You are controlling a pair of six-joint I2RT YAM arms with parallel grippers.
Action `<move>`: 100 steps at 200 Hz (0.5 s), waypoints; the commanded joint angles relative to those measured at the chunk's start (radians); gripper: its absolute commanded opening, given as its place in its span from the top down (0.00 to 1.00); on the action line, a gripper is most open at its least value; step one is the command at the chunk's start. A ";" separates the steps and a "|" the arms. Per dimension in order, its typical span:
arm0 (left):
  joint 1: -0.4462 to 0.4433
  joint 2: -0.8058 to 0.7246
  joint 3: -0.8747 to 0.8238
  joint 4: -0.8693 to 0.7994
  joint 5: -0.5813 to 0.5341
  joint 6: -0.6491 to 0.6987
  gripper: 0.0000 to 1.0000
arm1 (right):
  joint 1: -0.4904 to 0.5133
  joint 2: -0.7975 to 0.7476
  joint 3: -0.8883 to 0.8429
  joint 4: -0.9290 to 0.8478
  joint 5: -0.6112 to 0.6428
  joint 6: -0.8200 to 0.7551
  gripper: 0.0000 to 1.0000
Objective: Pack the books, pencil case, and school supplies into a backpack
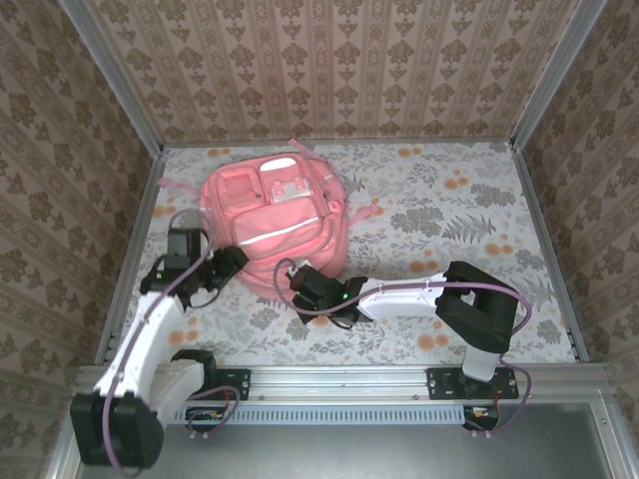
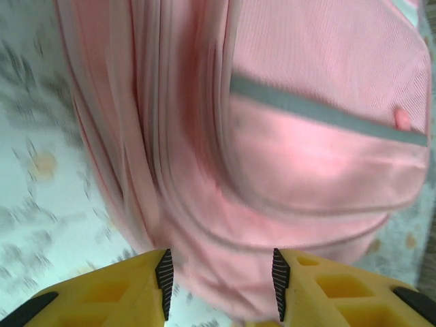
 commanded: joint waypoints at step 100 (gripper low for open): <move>-0.443 -0.166 -0.313 0.450 -0.291 -0.660 0.50 | 0.016 0.028 0.018 -0.008 0.041 0.052 1.00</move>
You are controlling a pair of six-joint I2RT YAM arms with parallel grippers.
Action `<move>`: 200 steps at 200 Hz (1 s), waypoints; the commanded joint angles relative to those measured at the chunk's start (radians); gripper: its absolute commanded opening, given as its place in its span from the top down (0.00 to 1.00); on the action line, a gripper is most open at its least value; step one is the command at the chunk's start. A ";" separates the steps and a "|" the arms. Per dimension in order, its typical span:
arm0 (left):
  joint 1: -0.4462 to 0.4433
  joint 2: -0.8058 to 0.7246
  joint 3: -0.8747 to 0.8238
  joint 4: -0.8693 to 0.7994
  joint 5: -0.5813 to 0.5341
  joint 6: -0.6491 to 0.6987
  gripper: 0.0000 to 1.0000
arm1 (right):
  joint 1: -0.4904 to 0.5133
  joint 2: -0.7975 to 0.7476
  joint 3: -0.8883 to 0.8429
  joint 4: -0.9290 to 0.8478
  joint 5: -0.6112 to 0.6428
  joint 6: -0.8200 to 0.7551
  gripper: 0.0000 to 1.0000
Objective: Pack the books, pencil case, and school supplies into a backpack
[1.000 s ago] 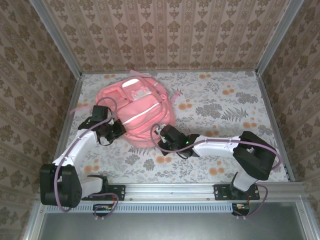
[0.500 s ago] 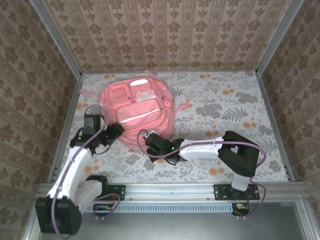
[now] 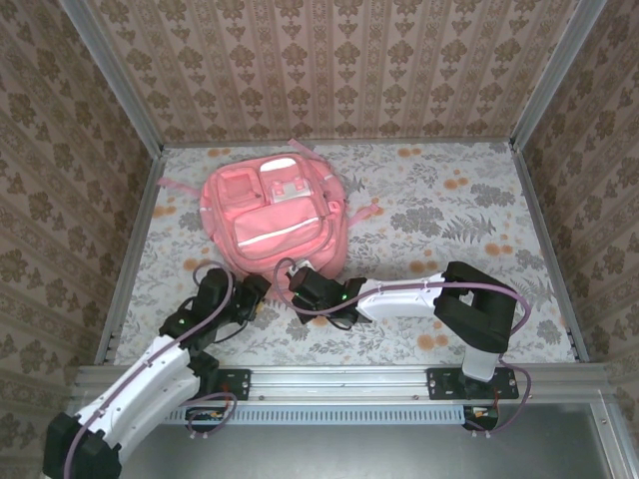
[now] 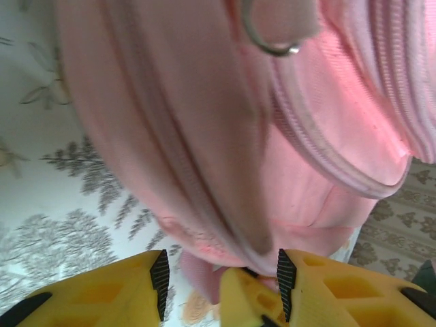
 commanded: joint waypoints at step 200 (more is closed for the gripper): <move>0.074 -0.044 0.128 -0.354 -0.171 0.091 1.00 | -0.229 -0.137 -0.174 -0.085 0.127 -0.100 1.00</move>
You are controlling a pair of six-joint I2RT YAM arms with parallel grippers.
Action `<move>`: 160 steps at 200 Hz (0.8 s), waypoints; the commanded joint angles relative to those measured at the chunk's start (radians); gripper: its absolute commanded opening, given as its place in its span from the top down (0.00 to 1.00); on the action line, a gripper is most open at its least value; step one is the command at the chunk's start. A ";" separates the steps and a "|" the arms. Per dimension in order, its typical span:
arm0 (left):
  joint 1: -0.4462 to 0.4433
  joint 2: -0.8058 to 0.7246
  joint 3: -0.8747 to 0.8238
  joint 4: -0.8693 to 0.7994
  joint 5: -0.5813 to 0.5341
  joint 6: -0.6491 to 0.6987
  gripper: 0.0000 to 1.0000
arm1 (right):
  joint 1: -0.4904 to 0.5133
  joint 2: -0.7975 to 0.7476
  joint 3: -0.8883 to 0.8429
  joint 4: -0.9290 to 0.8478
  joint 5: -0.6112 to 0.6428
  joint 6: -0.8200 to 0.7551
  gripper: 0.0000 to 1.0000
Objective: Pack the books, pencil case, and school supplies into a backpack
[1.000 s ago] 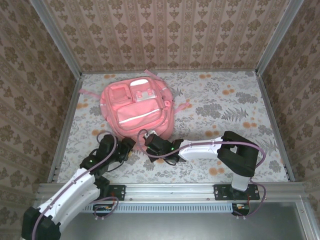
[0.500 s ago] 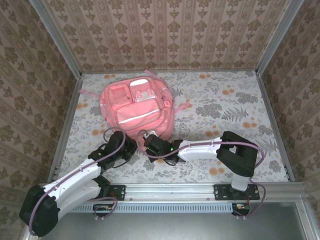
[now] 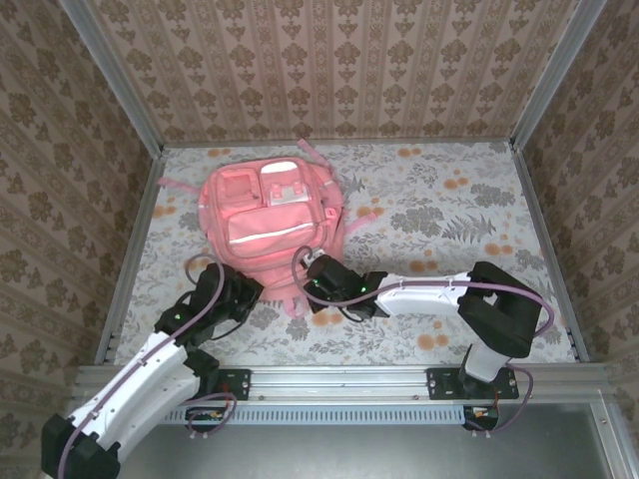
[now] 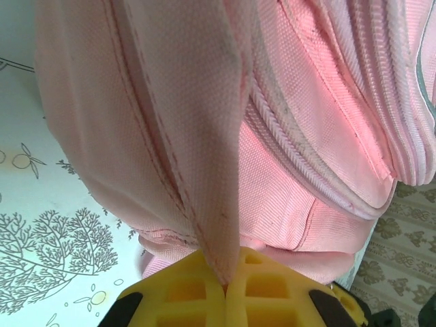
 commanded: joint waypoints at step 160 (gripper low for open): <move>0.518 0.307 0.233 -0.165 0.215 0.609 1.00 | -0.144 -0.077 -0.059 -0.159 -0.031 -0.144 1.00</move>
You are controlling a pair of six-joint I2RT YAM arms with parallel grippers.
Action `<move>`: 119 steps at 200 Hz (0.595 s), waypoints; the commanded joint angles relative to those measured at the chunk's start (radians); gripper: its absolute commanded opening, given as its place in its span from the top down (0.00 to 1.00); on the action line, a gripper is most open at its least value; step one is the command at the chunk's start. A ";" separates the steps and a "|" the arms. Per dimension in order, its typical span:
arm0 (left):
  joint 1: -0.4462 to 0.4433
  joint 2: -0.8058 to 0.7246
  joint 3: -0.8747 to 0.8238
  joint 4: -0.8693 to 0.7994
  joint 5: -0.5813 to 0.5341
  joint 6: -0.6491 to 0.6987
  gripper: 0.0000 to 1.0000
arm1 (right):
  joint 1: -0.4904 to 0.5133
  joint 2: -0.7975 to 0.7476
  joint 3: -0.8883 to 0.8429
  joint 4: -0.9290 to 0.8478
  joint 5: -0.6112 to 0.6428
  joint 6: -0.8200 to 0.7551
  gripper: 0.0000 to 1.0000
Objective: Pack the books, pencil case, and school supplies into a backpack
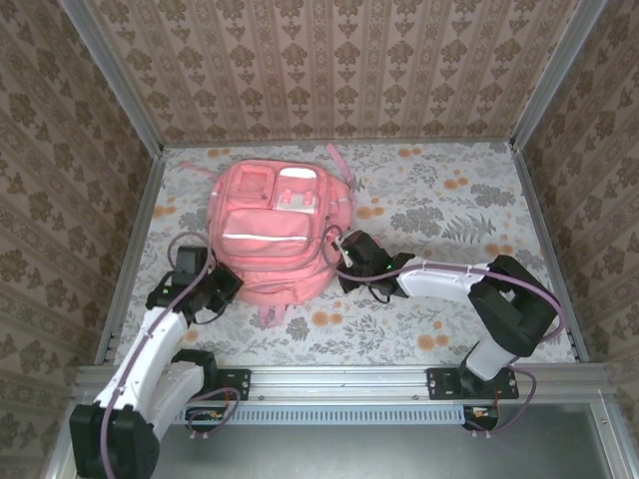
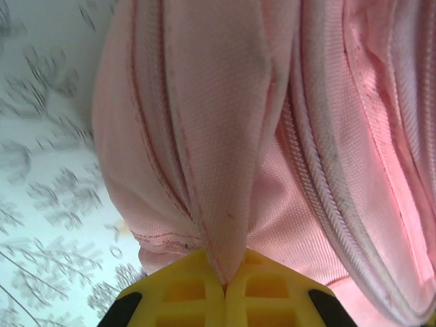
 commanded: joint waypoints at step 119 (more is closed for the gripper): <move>0.012 -0.167 -0.048 -0.006 0.196 -0.119 0.45 | 0.311 0.204 0.226 -0.054 0.066 0.189 1.00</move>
